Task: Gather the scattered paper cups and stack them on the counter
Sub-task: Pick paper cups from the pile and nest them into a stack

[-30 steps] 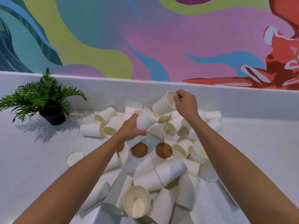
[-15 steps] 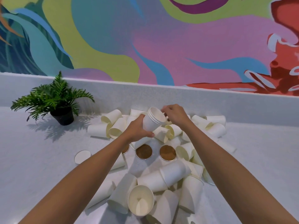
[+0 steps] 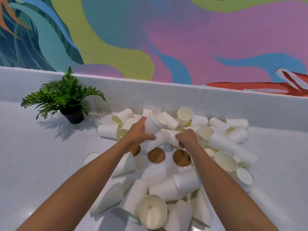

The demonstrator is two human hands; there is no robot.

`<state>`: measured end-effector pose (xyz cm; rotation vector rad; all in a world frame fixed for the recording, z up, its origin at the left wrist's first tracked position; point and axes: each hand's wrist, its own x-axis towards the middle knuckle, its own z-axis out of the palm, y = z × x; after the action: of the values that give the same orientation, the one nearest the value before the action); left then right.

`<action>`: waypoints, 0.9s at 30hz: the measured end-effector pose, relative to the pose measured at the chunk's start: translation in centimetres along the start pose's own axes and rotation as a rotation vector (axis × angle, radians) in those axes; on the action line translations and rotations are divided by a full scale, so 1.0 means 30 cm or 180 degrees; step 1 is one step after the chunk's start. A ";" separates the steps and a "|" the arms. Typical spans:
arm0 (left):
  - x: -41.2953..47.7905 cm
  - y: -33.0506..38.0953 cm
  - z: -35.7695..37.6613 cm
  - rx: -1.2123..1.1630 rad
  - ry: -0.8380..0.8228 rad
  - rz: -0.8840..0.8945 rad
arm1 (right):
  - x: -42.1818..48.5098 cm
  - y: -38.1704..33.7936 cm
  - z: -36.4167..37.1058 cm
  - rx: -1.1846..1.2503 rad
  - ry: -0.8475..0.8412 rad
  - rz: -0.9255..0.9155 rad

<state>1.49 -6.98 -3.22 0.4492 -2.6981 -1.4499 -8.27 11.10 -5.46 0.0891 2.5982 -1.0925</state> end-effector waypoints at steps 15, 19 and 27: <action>-0.003 0.056 0.043 0.0706 0.0140 0.0049 | -0.170 -0.178 -0.226 0.0668 0.0842 -0.1307; -0.023 0.114 0.060 0.0716 0.0049 0.0349 | -0.198 -0.163 -0.187 0.0636 0.0252 -0.1174; -0.043 0.211 0.069 0.1523 -0.0135 0.0759 | -0.197 -0.074 -0.203 -0.1194 -0.0422 -0.1455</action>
<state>0.89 -1.66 0.94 0.1018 -2.9954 -0.7607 -4.70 14.22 1.92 -0.6662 2.7146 -0.6823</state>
